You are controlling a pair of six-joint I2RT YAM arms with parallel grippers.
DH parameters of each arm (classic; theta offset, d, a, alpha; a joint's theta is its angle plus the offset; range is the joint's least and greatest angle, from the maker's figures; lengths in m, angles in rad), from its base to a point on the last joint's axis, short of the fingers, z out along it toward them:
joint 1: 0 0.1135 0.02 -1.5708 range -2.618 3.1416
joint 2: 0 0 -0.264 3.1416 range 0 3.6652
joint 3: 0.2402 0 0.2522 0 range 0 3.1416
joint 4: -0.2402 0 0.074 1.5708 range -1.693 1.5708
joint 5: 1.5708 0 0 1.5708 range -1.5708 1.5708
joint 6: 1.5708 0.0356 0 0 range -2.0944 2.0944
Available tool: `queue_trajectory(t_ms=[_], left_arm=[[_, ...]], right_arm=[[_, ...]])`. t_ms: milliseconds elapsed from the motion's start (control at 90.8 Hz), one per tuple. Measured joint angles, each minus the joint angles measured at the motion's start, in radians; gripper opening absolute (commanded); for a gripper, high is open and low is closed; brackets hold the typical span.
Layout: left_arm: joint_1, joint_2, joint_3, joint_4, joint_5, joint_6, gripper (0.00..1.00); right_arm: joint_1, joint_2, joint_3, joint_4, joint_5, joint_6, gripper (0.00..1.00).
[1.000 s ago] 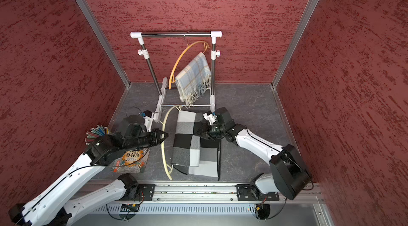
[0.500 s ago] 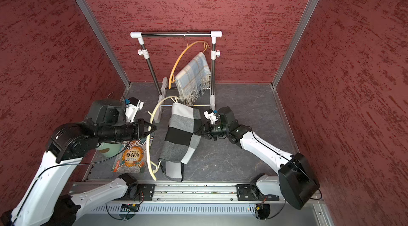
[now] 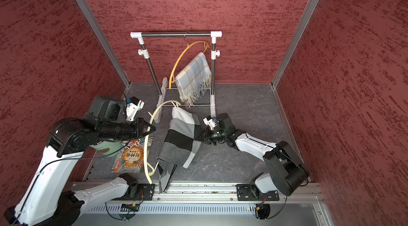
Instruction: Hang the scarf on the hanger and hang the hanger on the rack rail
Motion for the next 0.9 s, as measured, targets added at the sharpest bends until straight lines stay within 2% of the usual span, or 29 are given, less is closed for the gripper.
queue_trajectory(t_ms=[430,904], left_arm=[[0.000,-0.099,-0.126,0.097,-0.021,0.034,0.00],[0.000,-0.156,-0.141,0.190,-0.048,0.089,0.00]], right_arm=[[-0.004,0.020,-0.133,0.180,-0.058,0.100,0.00],[-0.016,-0.304,-0.157,0.051,-0.080,0.179,0.00]])
